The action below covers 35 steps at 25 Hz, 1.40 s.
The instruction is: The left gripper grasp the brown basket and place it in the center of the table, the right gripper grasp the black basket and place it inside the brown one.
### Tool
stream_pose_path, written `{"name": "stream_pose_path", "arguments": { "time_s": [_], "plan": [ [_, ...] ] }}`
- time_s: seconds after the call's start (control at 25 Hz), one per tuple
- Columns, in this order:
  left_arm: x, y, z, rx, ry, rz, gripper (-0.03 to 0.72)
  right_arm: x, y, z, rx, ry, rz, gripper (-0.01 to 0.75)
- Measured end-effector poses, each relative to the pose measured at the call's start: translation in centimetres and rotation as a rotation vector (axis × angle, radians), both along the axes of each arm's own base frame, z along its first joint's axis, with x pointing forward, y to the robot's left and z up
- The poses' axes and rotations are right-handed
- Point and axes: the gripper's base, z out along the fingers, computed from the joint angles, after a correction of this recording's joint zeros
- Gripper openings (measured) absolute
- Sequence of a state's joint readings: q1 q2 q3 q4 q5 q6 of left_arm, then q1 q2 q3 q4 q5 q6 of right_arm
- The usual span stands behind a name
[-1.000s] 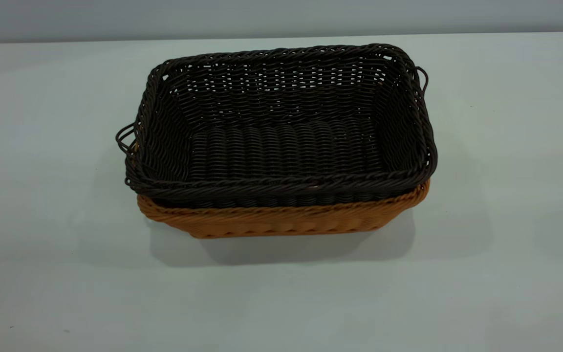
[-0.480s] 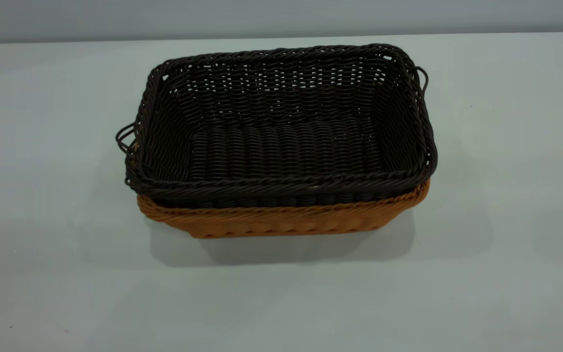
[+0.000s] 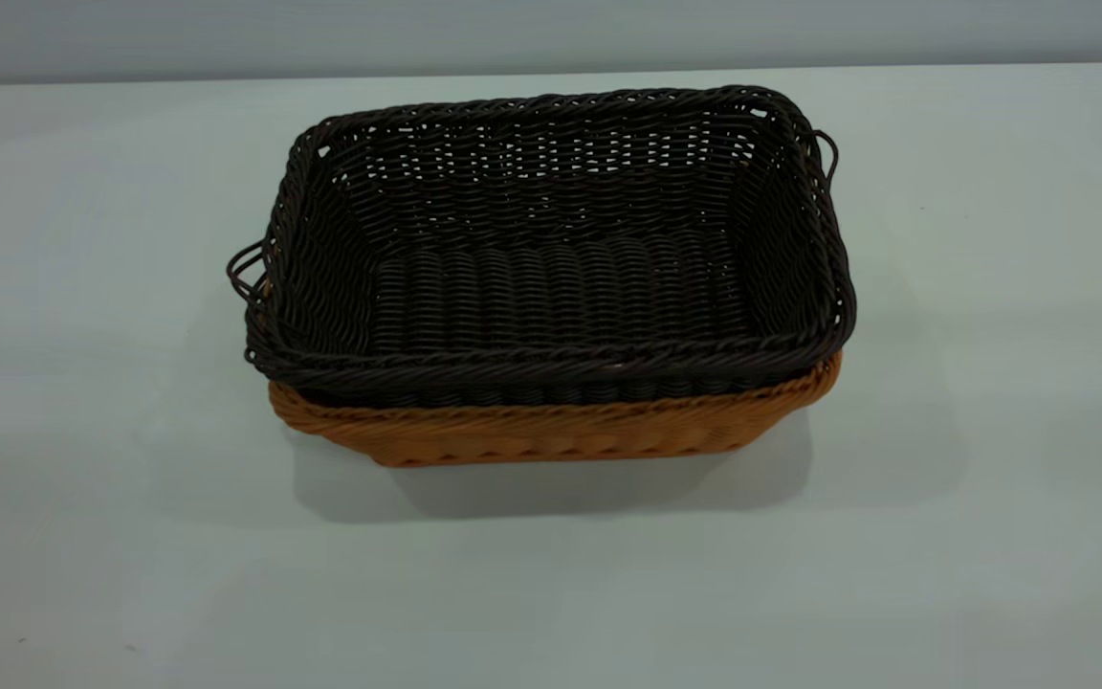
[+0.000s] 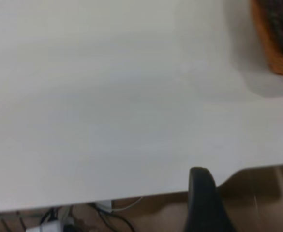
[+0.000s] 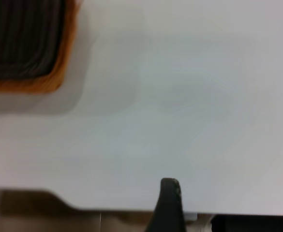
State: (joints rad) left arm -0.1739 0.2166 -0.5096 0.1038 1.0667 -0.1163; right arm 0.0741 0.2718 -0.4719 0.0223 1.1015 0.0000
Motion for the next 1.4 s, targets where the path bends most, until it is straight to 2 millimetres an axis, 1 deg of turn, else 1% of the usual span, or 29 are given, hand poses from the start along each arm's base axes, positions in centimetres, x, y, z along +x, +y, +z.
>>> {"name": "stream_pose_path", "arguments": {
  "time_s": [0.2,0.4,0.6,1.4],
  "plan": [
    [-0.6,0.3,0.1,-0.004,-0.037,0.117,0.396,-2.0,-0.2,0.4,0.008,-0.141,-0.038,0.57],
    [-2.0,0.3,0.1,-0.013,-0.127,0.142,0.396,-4.0,-0.3,0.4,0.015,-0.273,-0.037,0.57],
    [-3.6,0.4,-0.1,-0.023,-0.216,0.142,0.396,-4.1,-0.3,0.3,0.015,-0.276,-0.037,0.57],
    [-3.9,0.4,-0.4,-0.023,-0.173,0.149,0.396,-4.1,-0.3,0.3,0.015,-0.276,-0.037,0.57]
  ]
}}
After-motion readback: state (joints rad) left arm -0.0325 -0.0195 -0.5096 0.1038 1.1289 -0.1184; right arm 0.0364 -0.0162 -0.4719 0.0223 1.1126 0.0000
